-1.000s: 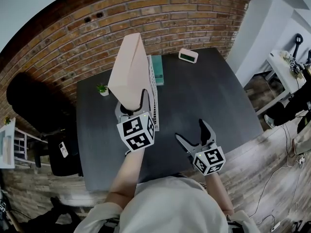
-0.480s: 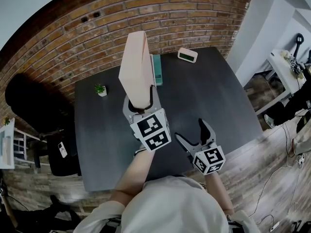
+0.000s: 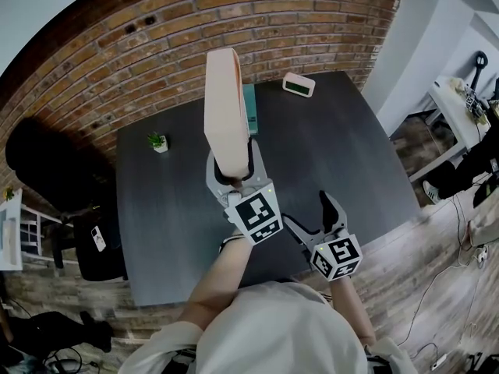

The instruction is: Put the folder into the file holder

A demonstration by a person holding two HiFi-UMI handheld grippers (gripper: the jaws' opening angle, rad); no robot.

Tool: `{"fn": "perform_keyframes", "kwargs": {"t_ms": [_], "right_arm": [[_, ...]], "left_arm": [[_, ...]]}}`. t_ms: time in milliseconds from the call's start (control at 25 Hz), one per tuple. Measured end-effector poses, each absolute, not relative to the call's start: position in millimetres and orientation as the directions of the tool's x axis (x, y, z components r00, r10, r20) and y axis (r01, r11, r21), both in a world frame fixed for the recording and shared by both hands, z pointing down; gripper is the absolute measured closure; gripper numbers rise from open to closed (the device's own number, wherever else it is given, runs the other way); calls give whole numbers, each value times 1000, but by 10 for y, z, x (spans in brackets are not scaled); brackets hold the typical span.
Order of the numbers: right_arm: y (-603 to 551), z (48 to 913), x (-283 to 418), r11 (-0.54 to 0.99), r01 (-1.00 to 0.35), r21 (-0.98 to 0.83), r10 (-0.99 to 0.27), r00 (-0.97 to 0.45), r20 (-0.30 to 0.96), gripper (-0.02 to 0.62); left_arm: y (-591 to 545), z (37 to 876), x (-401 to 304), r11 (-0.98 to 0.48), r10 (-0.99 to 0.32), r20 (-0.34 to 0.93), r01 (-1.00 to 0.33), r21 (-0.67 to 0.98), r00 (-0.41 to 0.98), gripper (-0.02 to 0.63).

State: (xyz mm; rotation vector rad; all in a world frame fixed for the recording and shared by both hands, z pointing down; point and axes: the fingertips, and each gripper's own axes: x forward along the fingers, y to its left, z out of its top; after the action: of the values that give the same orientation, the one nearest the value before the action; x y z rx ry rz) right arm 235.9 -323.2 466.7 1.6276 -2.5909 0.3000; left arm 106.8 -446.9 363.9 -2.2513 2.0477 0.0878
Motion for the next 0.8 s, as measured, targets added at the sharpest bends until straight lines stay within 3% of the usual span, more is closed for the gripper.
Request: {"fn": "perform_keyframes", "kwargs": {"t_ms": [280, 480, 800], "right_arm": [[-3302, 4639, 2341, 442, -888, -126, -878, -457, 144, 133], [-3313, 4644, 2312, 455, -881, -124, -871, -470, 144, 133], [-3319, 4467, 2210, 470, -877, -102, -871, -480, 109, 133]], "left_arm": [[-4480, 3668, 1118, -125, -989, -73, -991, -56, 129, 288], [-4441, 3717, 1145, -200, -979, -29, -979, -48, 202, 222], [-4168, 3729, 1040, -333, -942, 24, -941, 57, 335, 212]]}}
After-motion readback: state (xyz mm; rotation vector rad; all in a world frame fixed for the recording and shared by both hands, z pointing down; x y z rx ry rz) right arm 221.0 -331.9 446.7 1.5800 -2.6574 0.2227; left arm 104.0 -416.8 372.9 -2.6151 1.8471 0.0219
